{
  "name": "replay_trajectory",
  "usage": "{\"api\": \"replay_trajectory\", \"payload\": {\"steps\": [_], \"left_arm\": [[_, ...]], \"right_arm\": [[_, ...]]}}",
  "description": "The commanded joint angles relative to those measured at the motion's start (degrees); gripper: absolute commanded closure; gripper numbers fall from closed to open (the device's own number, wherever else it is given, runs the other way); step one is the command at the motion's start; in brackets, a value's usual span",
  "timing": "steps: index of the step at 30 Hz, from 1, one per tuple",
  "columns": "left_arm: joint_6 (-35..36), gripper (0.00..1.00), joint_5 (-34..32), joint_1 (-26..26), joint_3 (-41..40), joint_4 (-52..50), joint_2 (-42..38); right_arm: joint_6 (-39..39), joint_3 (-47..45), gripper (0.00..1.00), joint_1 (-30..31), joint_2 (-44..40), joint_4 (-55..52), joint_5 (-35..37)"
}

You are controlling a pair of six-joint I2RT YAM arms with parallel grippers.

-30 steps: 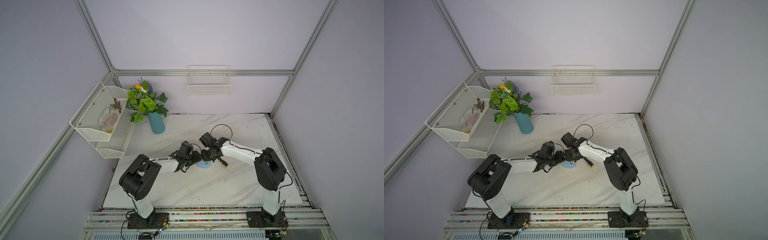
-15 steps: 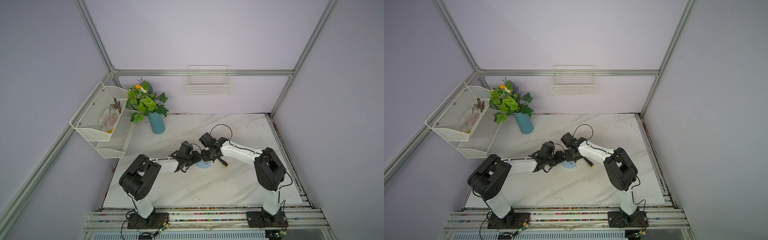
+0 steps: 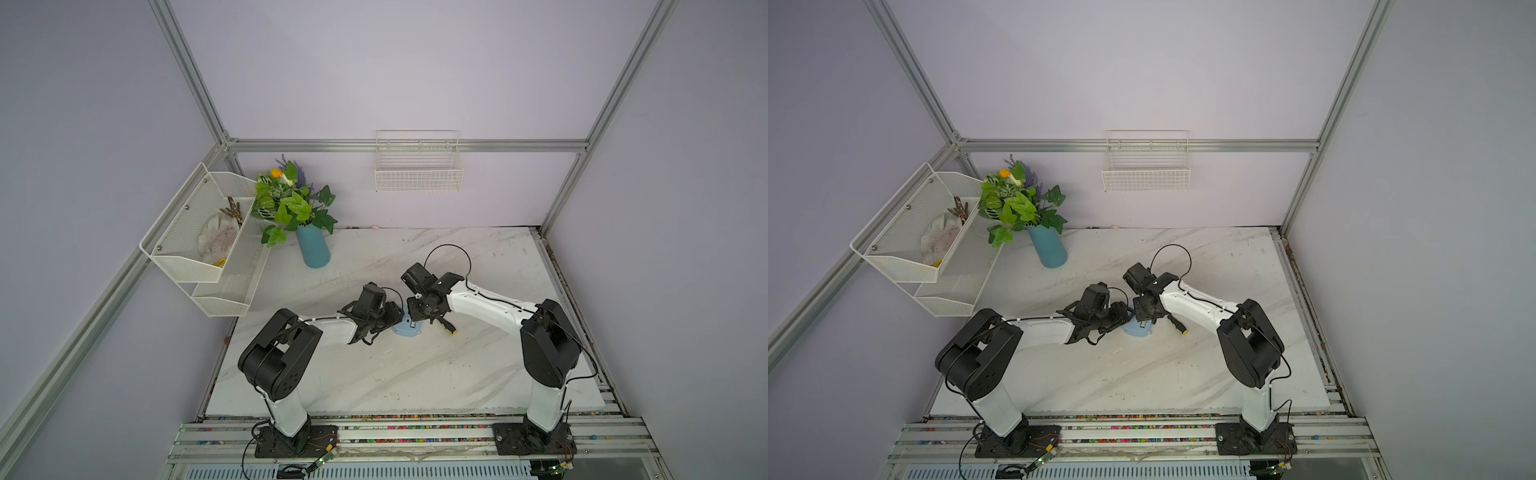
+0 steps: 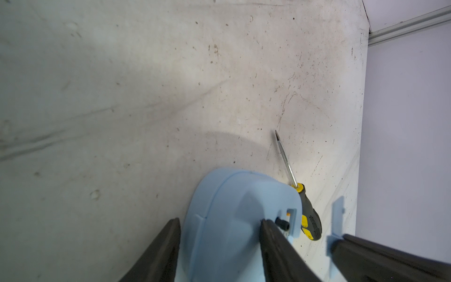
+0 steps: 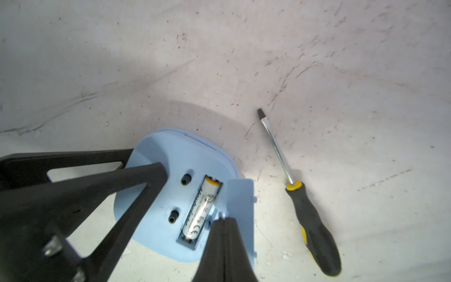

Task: Remove the battery from the alarm
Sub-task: Remove the cover from the alarm.

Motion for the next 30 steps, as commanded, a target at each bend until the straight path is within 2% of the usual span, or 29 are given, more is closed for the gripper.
{"api": "replay_trajectory", "payload": {"steps": [1,10,24,30], "left_arm": [[1.2,0.44,0.2,-1.1,-2.4,-11.3,3.0],[1.2,0.39,0.0,-1.1,-2.5,-11.5,2.4],[1.1,0.36,-0.3,-1.1,-2.9,-12.0,1.8],[1.1,0.34,-0.3,-1.1,-3.0,-11.7,1.9]], "right_arm": [[0.0,-1.8,1.0,-2.2,-3.4,-2.6,4.2],[-2.6,-11.4,1.0,-13.5,-4.3,3.7,1.4],[-2.9,-13.7,1.0,-16.5,1.8,8.3,-0.2],[-2.9,-14.1,0.85,-16.7,0.4,8.1,0.1]]}}
